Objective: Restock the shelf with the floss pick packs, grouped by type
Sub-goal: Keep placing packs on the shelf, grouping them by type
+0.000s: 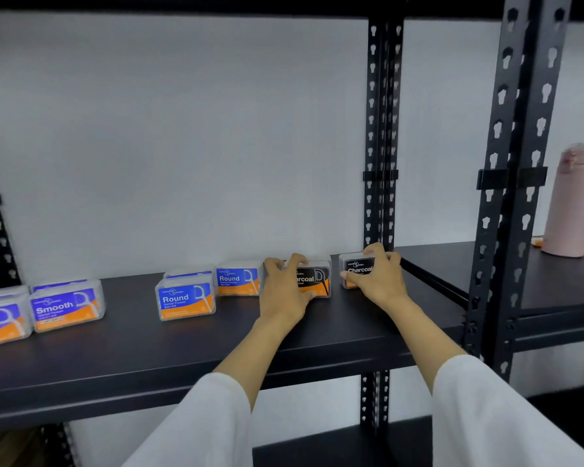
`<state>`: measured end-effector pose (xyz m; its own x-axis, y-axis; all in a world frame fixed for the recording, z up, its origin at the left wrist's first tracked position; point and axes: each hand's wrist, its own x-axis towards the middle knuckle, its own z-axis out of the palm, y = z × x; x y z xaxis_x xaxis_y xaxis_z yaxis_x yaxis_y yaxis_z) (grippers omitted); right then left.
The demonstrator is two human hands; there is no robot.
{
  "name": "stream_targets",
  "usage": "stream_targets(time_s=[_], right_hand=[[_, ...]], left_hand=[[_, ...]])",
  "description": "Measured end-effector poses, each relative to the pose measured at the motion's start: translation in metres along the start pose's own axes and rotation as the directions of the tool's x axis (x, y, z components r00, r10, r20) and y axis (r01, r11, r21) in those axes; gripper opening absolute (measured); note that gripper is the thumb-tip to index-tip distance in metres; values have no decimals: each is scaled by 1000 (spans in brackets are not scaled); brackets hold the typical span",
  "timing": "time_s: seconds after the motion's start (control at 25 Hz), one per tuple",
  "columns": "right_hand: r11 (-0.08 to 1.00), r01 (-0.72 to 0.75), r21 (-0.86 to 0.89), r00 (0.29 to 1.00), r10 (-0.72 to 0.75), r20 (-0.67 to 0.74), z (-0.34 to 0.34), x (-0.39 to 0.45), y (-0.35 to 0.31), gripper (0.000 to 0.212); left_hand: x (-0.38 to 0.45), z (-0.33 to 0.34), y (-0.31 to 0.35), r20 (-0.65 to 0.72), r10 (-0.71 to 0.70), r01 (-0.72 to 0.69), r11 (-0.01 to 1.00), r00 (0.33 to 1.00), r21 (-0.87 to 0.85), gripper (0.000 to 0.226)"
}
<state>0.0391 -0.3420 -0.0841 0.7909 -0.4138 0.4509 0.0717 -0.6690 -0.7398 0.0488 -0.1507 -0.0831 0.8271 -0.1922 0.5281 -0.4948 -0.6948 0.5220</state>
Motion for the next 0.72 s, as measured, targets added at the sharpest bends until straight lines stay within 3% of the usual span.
stream_targets(time_s=[0.72], right_hand=[[1000,13,-28,1000,-13,-6,0,-1,0,53]], left_hand=[[7,3,-7,8,19,-19,998,1000,56,55]])
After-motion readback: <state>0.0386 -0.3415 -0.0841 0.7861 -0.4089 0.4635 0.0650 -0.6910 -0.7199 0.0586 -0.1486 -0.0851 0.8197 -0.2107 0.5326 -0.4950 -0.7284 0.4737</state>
